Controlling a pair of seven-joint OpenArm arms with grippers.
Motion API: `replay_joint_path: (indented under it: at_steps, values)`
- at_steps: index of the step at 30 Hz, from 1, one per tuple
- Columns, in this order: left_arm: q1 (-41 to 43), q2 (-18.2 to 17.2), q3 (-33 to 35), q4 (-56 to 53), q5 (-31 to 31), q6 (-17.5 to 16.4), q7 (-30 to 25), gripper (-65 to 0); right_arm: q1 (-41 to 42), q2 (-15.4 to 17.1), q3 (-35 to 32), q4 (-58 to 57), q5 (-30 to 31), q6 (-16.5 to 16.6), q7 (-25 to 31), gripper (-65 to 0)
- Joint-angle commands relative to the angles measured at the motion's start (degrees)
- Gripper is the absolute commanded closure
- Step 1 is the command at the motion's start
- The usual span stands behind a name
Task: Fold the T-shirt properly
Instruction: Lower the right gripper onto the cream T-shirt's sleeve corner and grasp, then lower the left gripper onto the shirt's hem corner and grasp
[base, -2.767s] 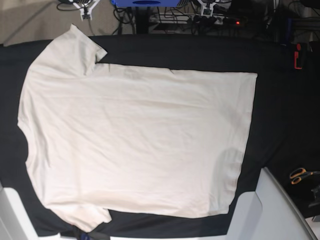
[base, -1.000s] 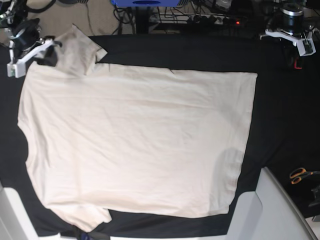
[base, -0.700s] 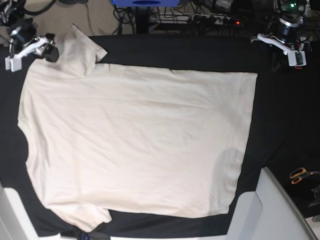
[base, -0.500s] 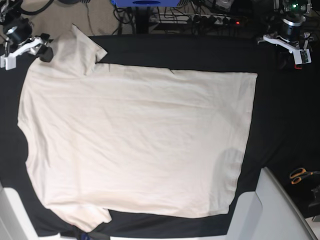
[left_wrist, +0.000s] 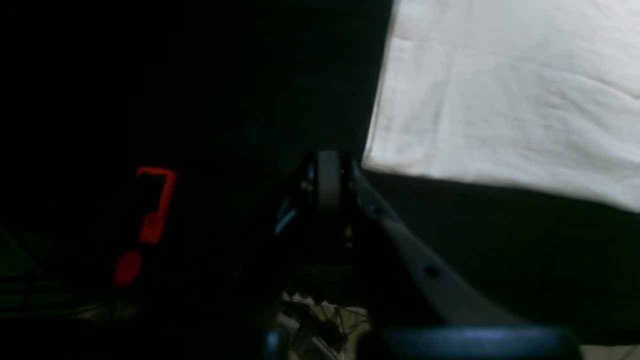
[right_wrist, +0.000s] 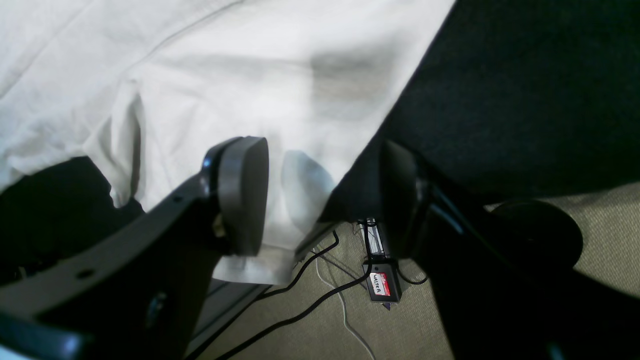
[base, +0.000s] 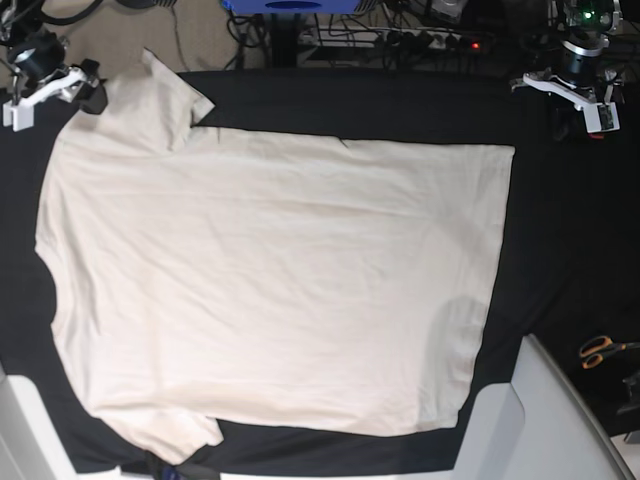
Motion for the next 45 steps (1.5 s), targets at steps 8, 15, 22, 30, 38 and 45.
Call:
replay_joint_path:
  at_steps: [8,15,22,30,38,45]
  values:
    - [0.51,-0.09,-0.29,0.78,-0.31,0.29,-1.22,0.0,-0.6,-0.3,-4.46,1.45,0.65,0.49,0.47,-27.2]
    - [0.51,0.0,-0.29,0.78,-0.31,0.29,-1.22,0.0,-0.6,-0.22,-4.28,1.09,0.65,0.49,0.56,-10.5]
    - [-1.6,0.0,-0.29,-2.48,-0.4,0.29,2.04,0.0,-0.6,-0.22,-4.55,0.83,0.65,0.49,0.3,-0.6]
    - [-6.96,-2.38,0.24,-11.44,-19.04,-1.82,13.38,0.0,-0.6,-0.13,-4.72,0.83,0.65,0.49,0.3,-0.5]
    - [-7.05,-2.64,-0.2,-13.91,-23.79,-9.91,13.47,-32.3,-0.6,-0.04,-4.72,0.83,0.65,0.49,0.3,-0.5]
    - [-11.71,-1.5,-2.93,-19.8,-24.31,-10.0,13.47,-36.7,-0.6,-0.04,-4.81,0.83,0.65,0.49,0.21,-0.5]
